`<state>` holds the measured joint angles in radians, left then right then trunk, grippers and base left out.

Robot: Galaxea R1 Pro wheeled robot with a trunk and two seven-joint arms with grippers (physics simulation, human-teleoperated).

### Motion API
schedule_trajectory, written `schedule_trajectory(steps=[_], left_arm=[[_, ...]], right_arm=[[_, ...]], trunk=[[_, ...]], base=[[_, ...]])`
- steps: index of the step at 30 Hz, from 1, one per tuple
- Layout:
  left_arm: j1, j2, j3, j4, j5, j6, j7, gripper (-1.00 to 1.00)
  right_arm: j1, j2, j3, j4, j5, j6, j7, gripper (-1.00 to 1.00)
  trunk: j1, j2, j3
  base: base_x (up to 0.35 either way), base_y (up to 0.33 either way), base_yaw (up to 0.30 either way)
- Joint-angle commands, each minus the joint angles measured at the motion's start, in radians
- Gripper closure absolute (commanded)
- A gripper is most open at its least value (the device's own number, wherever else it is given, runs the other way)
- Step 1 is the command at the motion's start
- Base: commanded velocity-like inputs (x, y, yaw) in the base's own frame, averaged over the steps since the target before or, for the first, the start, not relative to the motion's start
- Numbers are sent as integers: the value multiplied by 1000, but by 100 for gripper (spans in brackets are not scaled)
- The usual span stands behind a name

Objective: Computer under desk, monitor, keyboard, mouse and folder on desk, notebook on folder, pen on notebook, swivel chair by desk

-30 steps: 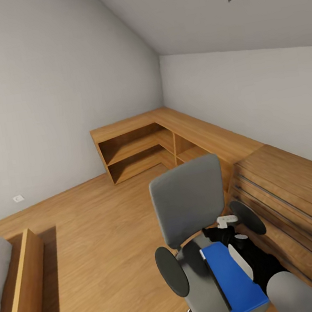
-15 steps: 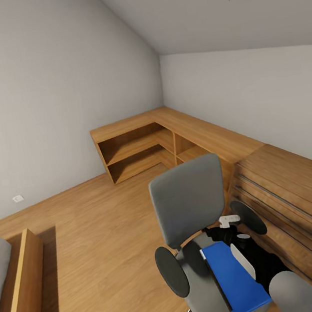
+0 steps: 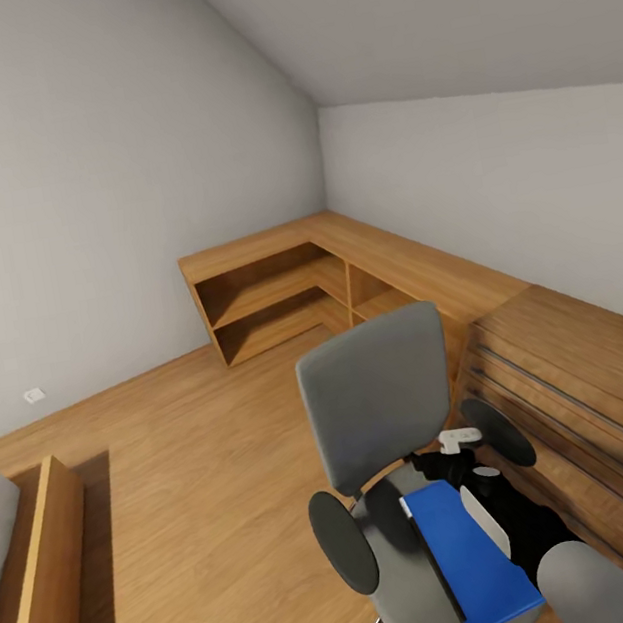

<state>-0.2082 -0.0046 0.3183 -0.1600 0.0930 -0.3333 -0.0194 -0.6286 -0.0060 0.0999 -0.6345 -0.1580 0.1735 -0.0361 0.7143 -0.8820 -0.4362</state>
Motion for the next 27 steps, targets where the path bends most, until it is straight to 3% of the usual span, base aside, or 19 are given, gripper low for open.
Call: schedule_trajectory(steps=[1,9,21,27], left_arm=[[0,0,-2,0,10,-3,-2,-100],[0,1,-2,0,10,-3,-2,-100],[0,5,-1,-3,15,0,2,-100],[0,30,1,-61,43,10,2,-100]], right_arm=[[0,-1,3,-1,-9,3,-11,-100],[0,0,-1,0,-10,-2,-58,-100],[0,0,-36,1,-10,-2,-71,-100],[0,0,-44,1,-9,-2,-71,-100]], trunk=[[4,-8,-4],[35,-64,-29],[81,-148,-67],[104,-190,-86]], base=[[0,0,0],[0,0,0],[0,0,0],[0,0,0]])
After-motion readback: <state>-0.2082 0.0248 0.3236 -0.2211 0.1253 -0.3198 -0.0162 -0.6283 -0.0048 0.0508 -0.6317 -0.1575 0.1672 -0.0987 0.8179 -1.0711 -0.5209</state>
